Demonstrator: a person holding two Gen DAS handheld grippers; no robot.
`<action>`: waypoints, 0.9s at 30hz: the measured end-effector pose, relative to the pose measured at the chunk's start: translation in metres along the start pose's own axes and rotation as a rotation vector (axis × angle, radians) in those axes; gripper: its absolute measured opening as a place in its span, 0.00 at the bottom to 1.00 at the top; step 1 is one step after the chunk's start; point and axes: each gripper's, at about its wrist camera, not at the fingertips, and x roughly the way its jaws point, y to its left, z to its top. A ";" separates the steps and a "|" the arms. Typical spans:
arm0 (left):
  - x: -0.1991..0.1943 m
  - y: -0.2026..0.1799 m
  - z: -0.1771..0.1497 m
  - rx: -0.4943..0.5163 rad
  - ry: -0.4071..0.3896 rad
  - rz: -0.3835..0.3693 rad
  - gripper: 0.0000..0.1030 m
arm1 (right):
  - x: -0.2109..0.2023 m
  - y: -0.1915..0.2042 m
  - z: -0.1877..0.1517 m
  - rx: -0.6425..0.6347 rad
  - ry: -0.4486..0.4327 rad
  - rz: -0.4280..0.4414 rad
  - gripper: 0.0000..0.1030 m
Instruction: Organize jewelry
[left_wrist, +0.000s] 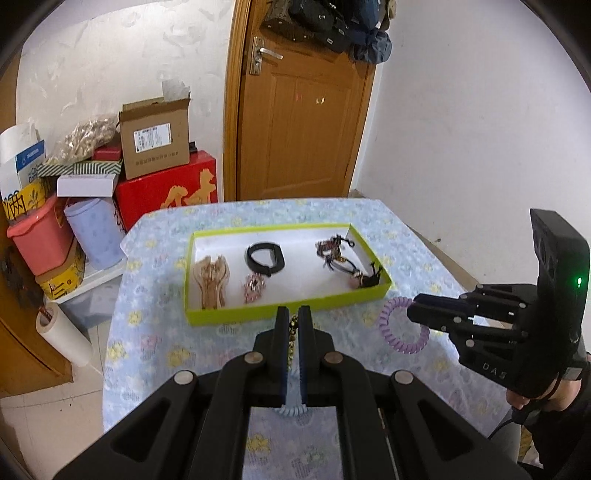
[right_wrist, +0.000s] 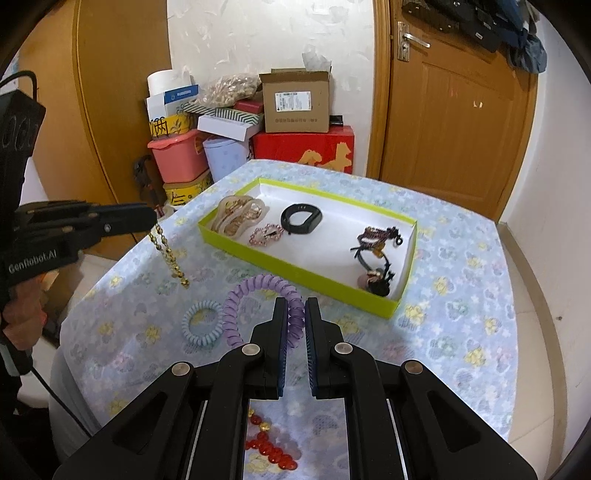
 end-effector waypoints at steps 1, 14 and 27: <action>0.000 0.000 0.003 0.001 -0.002 0.000 0.04 | 0.000 -0.001 0.002 -0.001 -0.001 -0.001 0.09; 0.027 0.006 0.038 0.011 0.010 -0.017 0.04 | 0.017 -0.020 0.025 0.011 0.005 -0.014 0.09; 0.075 0.017 0.059 0.000 0.045 -0.032 0.04 | 0.059 -0.049 0.042 0.056 0.038 -0.044 0.09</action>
